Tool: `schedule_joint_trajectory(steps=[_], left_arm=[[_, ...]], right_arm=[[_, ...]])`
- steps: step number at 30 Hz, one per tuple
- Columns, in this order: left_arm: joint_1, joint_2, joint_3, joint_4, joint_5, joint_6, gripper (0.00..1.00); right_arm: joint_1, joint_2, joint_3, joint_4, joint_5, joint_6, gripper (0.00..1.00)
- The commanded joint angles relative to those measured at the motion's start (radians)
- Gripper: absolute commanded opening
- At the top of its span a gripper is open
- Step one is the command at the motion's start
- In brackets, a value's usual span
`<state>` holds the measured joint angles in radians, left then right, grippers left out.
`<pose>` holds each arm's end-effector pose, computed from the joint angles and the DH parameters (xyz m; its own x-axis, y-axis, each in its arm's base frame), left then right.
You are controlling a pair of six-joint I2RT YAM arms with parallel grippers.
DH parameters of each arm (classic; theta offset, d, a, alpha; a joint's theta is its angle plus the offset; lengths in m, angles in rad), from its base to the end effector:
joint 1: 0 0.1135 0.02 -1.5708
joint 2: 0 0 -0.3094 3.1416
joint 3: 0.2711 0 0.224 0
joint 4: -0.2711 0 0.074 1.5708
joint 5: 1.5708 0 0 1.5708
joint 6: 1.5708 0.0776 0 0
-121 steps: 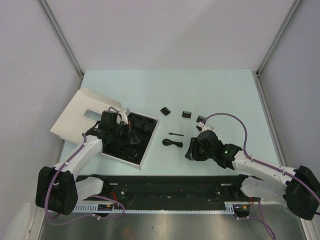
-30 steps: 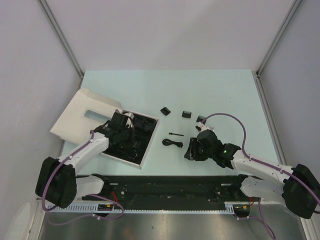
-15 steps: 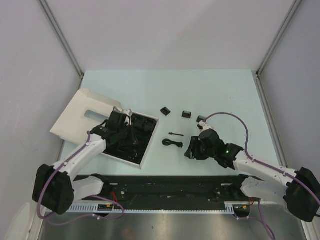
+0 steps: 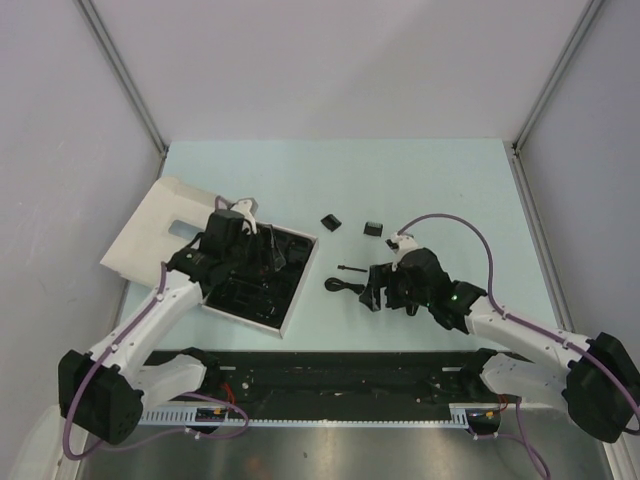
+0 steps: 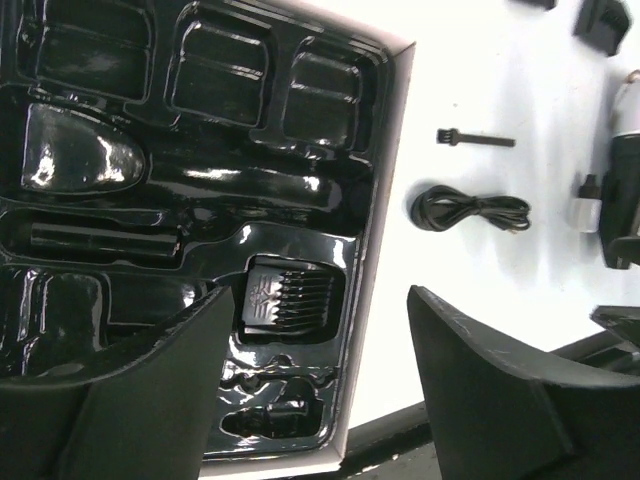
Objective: Sort the hair-cutting tools
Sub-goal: Place the haircut tool in the storage box, then pick up the haircut tool at the center of the board.
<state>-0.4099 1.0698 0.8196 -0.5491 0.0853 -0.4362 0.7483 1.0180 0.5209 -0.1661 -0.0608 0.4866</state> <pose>0.1816 -0.0861 0.2811 -0.7867 -0.1171 -0.6061 0.1315 0.9275 -0.3499 0.1398 0.1363 0.2334 -0.7328 -0.0434 -0.6791 -0.4203 0.8137 0.4016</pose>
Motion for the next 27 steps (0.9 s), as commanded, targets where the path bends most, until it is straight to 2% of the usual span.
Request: schedule_joint_trajectory(steps=[1,2,4,5,6,7,10,11,17,19,23,27], left_arm=[[-0.018,-0.073,0.065,0.021,0.079,0.002,0.8],[-0.035,-0.082,0.067,0.023,0.097,-0.013,0.82],[-0.1,-0.079,0.072,0.021,0.123,-0.036,0.96],[-0.125,-0.064,0.082,0.021,0.128,-0.068,0.99],[-0.154,-0.054,0.093,0.028,0.119,-0.078,1.0],[-0.232,-0.041,0.105,0.034,0.096,-0.081,1.0],[-0.396,0.022,0.15,0.093,-0.065,-0.017,1.0],[-0.415,0.041,0.151,0.119,-0.076,0.028,1.0],[-0.448,0.252,0.176,0.328,0.05,0.227,1.0],[-0.461,0.354,0.208,0.339,0.062,0.276,0.99],[-0.492,0.5,0.257,0.341,0.042,0.433,0.91],[-0.498,0.578,0.297,0.34,0.062,0.556,0.92]], right_arm=[[-0.036,0.065,0.111,0.034,0.007,-0.065,0.81],[-0.043,0.074,0.151,0.016,0.019,-0.045,0.8],[-0.058,0.099,0.186,-0.053,0.059,0.019,0.79],[-0.061,0.106,0.221,-0.081,0.1,0.038,0.78],[-0.066,0.111,0.235,-0.132,0.12,0.052,0.77],[-0.078,0.117,0.247,-0.156,0.148,0.073,0.77],[-0.139,0.117,0.278,-0.233,0.153,0.104,0.75],[-0.159,0.111,0.284,-0.252,0.142,0.107,0.75],[-0.285,0.06,0.3,-0.392,0.141,0.096,0.74],[-0.309,0.045,0.298,-0.417,0.157,0.089,0.74],[-0.359,0.024,0.291,-0.437,0.161,0.073,0.74],[-0.398,-0.005,0.291,-0.438,0.13,0.084,0.74]])
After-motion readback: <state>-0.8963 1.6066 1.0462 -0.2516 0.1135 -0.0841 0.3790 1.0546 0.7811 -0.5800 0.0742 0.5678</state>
